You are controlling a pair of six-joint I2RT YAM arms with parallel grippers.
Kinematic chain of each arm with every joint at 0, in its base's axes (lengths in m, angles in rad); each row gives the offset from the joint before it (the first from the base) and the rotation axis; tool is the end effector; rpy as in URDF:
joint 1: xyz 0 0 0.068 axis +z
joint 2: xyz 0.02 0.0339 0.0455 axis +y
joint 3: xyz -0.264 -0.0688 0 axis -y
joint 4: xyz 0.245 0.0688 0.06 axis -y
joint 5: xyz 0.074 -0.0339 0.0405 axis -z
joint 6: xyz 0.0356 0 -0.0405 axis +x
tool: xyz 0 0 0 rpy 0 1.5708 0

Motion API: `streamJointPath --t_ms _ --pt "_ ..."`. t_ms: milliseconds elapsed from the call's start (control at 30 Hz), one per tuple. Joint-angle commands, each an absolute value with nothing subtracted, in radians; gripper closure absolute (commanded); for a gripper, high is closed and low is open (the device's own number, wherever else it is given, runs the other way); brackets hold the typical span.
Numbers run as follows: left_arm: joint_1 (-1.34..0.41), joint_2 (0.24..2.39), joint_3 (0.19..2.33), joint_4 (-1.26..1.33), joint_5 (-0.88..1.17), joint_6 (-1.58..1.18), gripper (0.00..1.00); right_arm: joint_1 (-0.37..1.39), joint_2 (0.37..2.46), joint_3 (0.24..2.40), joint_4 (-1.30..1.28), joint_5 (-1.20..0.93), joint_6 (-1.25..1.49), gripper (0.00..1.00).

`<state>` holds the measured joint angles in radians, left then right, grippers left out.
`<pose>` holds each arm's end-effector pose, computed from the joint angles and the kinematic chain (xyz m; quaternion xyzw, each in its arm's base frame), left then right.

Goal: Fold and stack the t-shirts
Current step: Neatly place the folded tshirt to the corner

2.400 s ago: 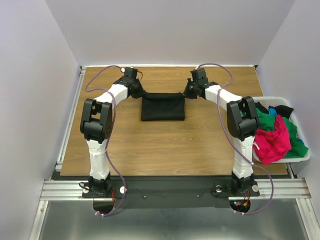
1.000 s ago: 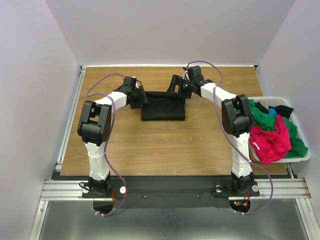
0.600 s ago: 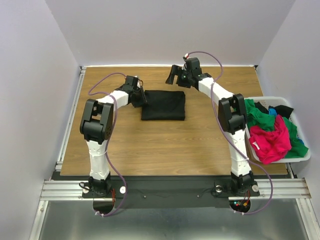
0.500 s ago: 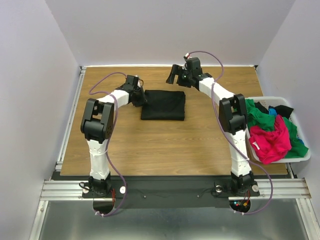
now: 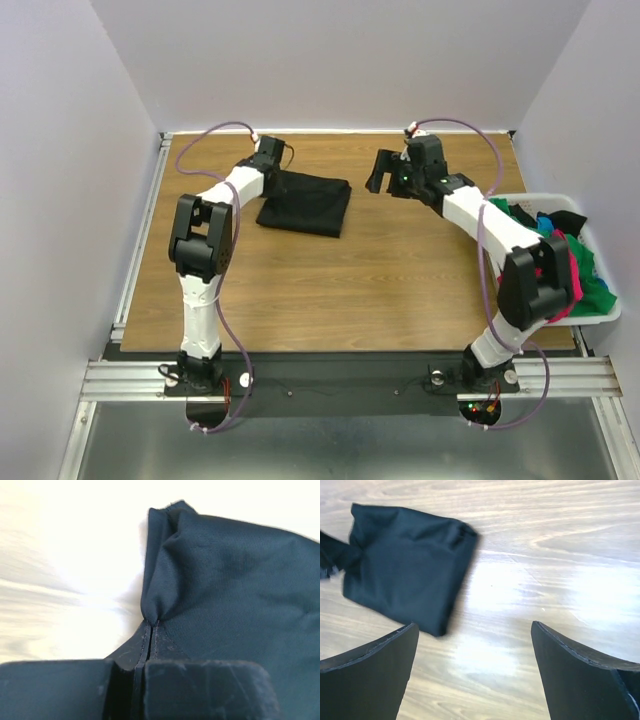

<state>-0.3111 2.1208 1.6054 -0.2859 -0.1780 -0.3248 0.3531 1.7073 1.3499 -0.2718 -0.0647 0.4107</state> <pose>0.4557 -0.1399 0.1917 -0.0397 0.9230 -0.0386 0.3809 0.3698 0.1387 0.2811 0.0110 0.8908 0.1957 0.4100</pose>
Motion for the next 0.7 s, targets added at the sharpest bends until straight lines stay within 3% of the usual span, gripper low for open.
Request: streamJointPath --t_ms 0,167,433,667 --pt "-0.238 2.138 1.721 -0.334 -0.417 -0.17 1.0 0.347 1.577 1.258 -0.232 0.038 0.393 0.0" --pt "-0.105 2.213 1.819 -0.304 -0.417 -0.109 1.0 0.347 1.433 1.16 -0.233 0.045 0.39 0.0" --pt "-0.009 2.529 2.367 -0.388 -0.446 0.073 1.0 0.347 1.279 1.019 -0.233 0.083 0.396 0.0" --pt "0.037 2.52 2.342 -0.261 -0.448 0.222 1.0 0.348 1.243 0.98 -0.233 0.127 0.414 0.0"
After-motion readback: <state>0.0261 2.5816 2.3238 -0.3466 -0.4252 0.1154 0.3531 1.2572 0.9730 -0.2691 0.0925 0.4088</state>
